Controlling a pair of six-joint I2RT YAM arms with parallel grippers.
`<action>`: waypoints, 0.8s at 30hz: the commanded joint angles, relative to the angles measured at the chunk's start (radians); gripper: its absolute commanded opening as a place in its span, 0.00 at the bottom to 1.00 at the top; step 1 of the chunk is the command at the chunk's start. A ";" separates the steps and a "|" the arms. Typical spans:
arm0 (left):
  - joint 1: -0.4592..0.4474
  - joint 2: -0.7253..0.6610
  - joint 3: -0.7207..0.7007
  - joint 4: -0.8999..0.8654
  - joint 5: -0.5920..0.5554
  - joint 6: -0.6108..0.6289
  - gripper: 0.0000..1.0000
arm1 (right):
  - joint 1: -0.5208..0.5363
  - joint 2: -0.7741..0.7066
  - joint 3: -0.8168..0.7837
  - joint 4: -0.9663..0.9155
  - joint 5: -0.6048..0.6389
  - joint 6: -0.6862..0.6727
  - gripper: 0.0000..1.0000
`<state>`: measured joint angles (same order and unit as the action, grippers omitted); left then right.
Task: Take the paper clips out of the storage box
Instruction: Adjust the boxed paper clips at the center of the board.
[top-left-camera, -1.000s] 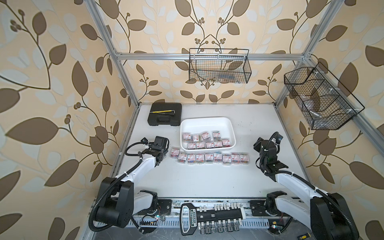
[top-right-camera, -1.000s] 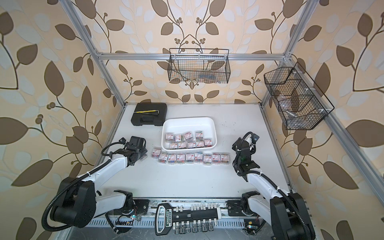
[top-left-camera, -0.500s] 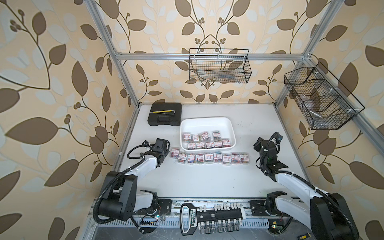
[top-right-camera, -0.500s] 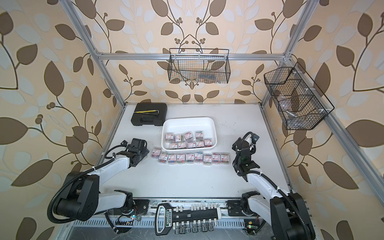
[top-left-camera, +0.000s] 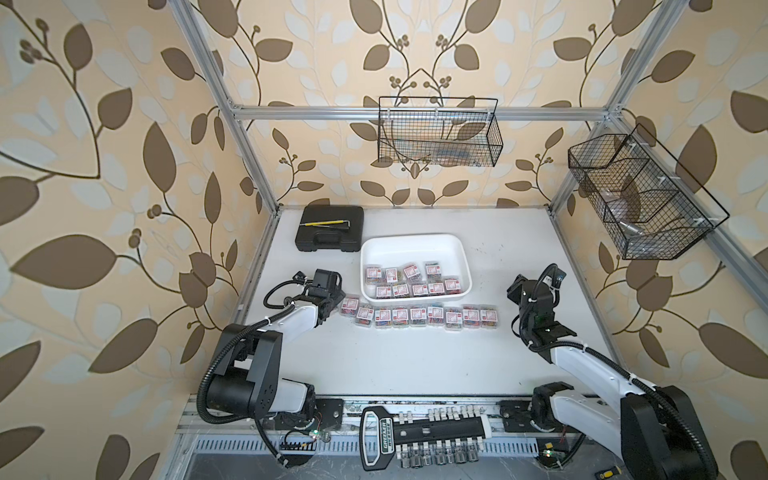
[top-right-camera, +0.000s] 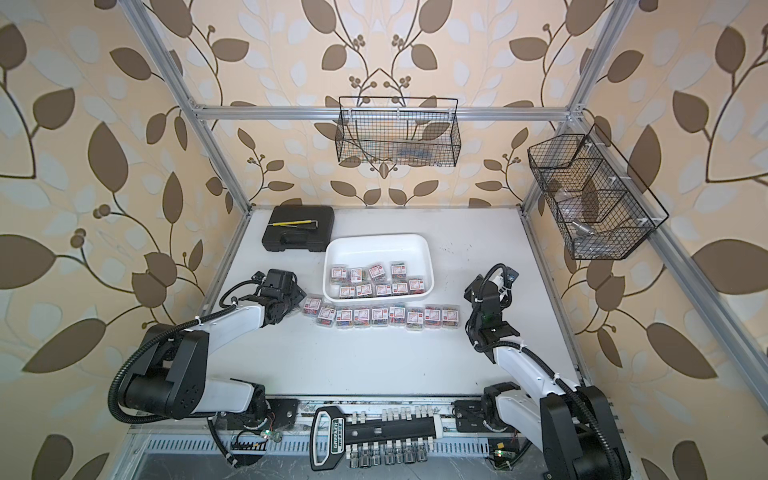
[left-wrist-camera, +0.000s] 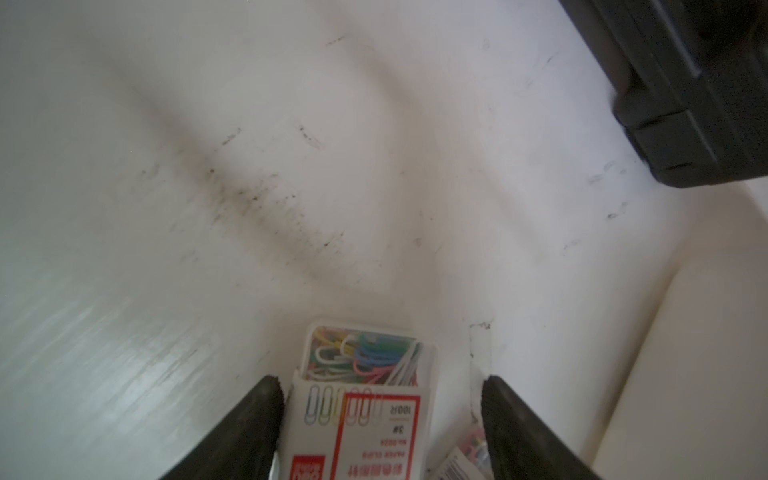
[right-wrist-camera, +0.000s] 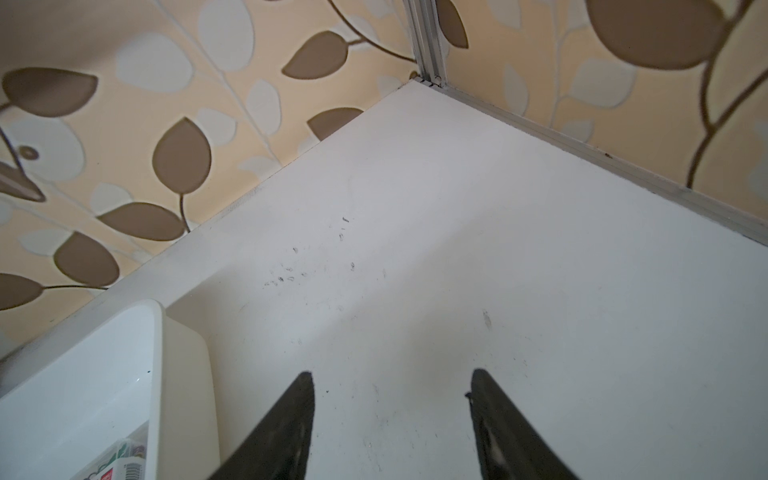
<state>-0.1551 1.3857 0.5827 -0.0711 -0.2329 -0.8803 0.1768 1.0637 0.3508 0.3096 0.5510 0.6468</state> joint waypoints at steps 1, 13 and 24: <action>0.011 0.002 0.019 0.039 0.054 0.028 0.77 | 0.004 0.002 0.011 0.004 0.026 0.000 0.61; 0.004 -0.065 -0.014 0.066 0.129 0.020 0.78 | 0.003 0.001 0.011 0.003 0.026 0.000 0.61; 0.007 -0.221 0.000 -0.073 -0.010 0.088 0.86 | 0.003 0.002 0.013 0.003 0.029 0.000 0.61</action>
<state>-0.1551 1.2137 0.5713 -0.1043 -0.1749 -0.8257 0.1768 1.0637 0.3508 0.3096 0.5549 0.6468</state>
